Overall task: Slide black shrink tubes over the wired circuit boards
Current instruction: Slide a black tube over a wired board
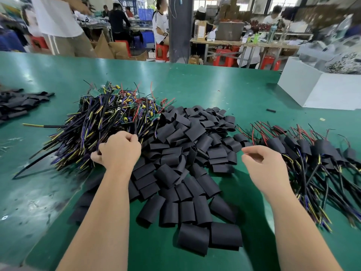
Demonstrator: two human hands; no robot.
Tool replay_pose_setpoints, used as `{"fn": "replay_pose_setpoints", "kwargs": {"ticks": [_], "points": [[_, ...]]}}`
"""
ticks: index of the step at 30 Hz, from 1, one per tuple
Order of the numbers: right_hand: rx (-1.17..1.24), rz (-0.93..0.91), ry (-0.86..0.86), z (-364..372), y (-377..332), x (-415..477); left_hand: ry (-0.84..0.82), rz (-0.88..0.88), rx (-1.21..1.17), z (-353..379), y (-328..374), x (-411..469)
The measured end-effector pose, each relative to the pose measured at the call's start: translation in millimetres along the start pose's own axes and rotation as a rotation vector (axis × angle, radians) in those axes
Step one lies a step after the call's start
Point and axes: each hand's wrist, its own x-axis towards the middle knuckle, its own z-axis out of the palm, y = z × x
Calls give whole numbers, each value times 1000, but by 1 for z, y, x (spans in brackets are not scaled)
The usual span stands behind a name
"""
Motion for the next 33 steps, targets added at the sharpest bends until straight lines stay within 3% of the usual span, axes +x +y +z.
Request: {"fn": "replay_pose_setpoints", "kwargs": {"ticks": [4,8,10,14,17,19,24,28,33], "points": [[29,5,8,1,1,0,-87,124,-90,-1,3,-3],[68,2,41,3,-1,-1,-193,393,-530,-8,16,-21],[200,36,27,6,-4,-2,-301,526,-674,-9,23,-33],[837,248,-341,15,-19,-11,-626,696,-777,-13,29,-49],[1050,307,-625,20,-26,-15,-882,807,-827,-19,26,-50],[1195,326,-686,22,-32,-16,-1071,835,-862,-22,23,-50],[1493,362,-516,15,-34,-9,-1322,834,-817,-28,17,-48],[1422,530,-348,13,-31,-3,-1436,775,-754,-32,13,-46],[1266,604,-403,10,-26,-4,-1441,689,-442,-25,13,-48]]}}
